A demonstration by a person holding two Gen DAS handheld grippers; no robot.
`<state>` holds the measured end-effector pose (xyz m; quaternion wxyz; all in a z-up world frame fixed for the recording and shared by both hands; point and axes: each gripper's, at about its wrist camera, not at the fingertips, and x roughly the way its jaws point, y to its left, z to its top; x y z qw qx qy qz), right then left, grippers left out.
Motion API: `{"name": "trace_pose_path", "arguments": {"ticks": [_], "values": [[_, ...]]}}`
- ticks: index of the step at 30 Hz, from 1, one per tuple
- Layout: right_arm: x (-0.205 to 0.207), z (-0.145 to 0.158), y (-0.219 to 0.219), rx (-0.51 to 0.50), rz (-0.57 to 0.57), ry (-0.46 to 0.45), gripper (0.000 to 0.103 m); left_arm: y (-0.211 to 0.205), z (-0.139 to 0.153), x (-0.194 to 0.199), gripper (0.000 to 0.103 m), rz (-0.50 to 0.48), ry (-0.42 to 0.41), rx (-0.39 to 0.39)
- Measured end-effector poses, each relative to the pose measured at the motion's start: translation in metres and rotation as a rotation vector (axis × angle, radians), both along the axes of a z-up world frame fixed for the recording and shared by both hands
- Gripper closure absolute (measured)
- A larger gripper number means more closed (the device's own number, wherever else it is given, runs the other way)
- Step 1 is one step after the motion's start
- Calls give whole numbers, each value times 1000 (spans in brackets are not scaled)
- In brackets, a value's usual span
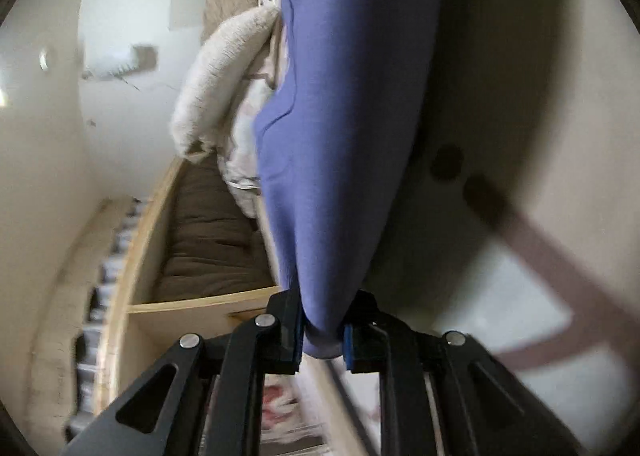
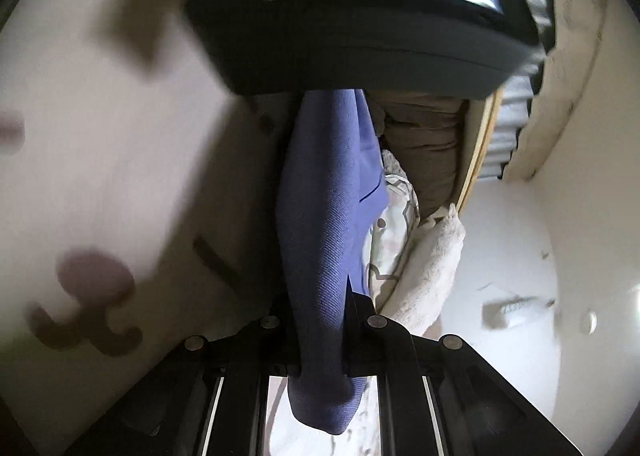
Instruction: Fold clothes
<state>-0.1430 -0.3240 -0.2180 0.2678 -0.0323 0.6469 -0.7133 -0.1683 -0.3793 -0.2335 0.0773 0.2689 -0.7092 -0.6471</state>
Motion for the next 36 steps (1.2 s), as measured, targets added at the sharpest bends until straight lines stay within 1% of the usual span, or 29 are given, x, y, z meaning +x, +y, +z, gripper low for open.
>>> {"name": "trace_pose_path", "arguments": {"ticks": [3, 7, 8, 9, 11, 12, 13, 14, 15, 16, 17, 18, 19, 21, 22, 23, 25, 27, 28, 30, 31, 33, 36], "values": [[16, 5, -8, -14, 41, 23, 91, -3, -5, 15, 87, -1, 3, -13], [37, -1, -17, 12, 83, 42, 91, -6, -12, 36, 90, 1, 3, -24], [40, -3, -13, 14, 84, 41, 91, -7, -14, 41, 90, 1, 3, -26], [43, -5, -10, 15, 85, 36, 91, -7, -15, 46, 90, 2, 3, -29], [43, -1, -7, 5, 75, -17, 91, -9, -19, 57, 90, 3, 3, -34], [43, 0, -5, 0, 70, -44, 91, -8, -18, 61, 84, 6, 9, -23], [42, 3, -3, -7, 66, -72, 89, -6, -14, 62, 75, 20, 14, 1], [42, 9, 1, -26, 67, -109, 80, -3, -10, 65, 69, 42, 16, 33], [41, 15, 6, -46, 69, -146, 74, -2, -3, 66, 56, 71, 14, 75], [40, 21, 11, -65, 70, -183, 62, -3, 9, 66, 43, 107, 4, 137], [39, 28, 16, -85, 71, -224, 46, -4, 21, 68, 36, 142, -19, 216], [41, 37, 26, -104, 70, -287, 40, -5, 35, 72, 25, 176, -46, 299], [45, 44, 35, -121, 69, -351, 38, -7, 45, 75, 24, 202, -68, 359], [59, 56, 53, -142, 62, -508, 38, -11, 66, 78, 24, 263, -93, 505], [56, 66, 62, -174, 53, -604, 38, -14, 78, 79, 24, 299, -87, 588], [50, 76, 67, -208, 39, -674, 38, -18, 91, 79, 24, 330, -66, 673], [34, 101, 85, -331, -26, -872, 38, -20, 110, 81, 24, 388, -5, 825], [22, 116, 107, -469, -94, -1048, 38, -20, 125, 84, 24, 446, 53, 968], [18, 123, 125, -564, -139, -1142, 38, -17, 130, 86, 24, 473, 77, 1034], [3, 140, 158, -742, -235, -1282, 38, -9, 138, 90, 24, 520, 113, 1160], [0, 146, 177, -818, -290, -1328, 38, -2, 141, 93, 24, 536, 120, 1216], [-6, 161, 203, -915, -397, -1371, 38, 18, 145, 100, 24, 568, 124, 1313], [-8, 188, 236, -984, -530, -1321, 38, 41, 155, 103, 24, 591, 128, 1397]]}}
